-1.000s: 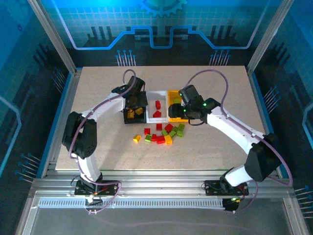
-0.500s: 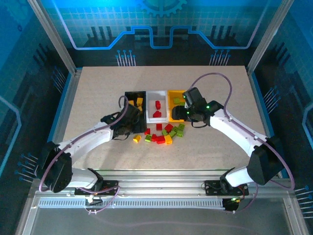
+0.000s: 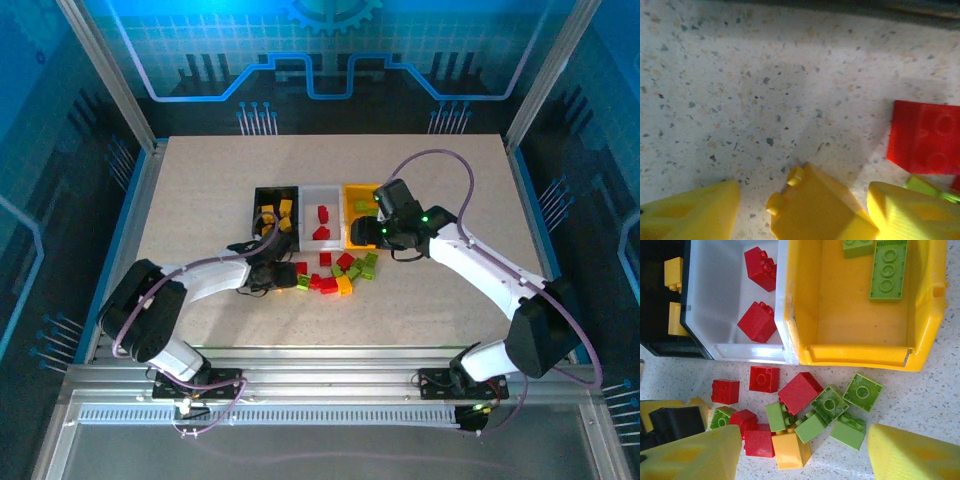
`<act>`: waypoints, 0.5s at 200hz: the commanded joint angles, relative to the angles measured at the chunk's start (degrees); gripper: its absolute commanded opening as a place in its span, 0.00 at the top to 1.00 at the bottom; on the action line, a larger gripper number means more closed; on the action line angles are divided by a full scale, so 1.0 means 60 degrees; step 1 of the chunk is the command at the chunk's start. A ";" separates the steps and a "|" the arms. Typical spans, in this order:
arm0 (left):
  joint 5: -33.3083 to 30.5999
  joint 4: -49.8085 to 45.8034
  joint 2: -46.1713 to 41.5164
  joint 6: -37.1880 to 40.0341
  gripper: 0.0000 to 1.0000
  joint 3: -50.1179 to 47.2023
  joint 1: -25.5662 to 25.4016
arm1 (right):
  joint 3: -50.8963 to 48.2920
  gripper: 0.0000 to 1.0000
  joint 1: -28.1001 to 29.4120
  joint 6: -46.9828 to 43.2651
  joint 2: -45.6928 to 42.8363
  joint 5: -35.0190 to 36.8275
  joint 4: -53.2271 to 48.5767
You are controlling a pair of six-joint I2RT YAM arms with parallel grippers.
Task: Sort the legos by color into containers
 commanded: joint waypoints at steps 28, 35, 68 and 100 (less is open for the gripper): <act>0.0051 0.0227 0.0304 0.0196 0.45 0.0042 0.0025 | 0.0130 0.32 -0.0117 0.0101 -0.0109 0.0137 -0.0045; 0.0053 0.0190 0.0276 0.0203 0.48 0.0042 0.0020 | 0.0112 0.32 -0.0117 0.0101 -0.0123 0.0139 -0.0036; 0.0093 -0.0118 -0.0296 0.0049 0.62 0.0001 -0.0011 | 0.0099 0.32 -0.0157 0.0097 -0.0138 0.0126 -0.0022; 0.0105 -0.0633 -0.1718 -0.0057 0.64 0.0323 -0.0016 | 0.0057 0.32 -0.0169 0.0115 -0.0167 0.0083 0.0034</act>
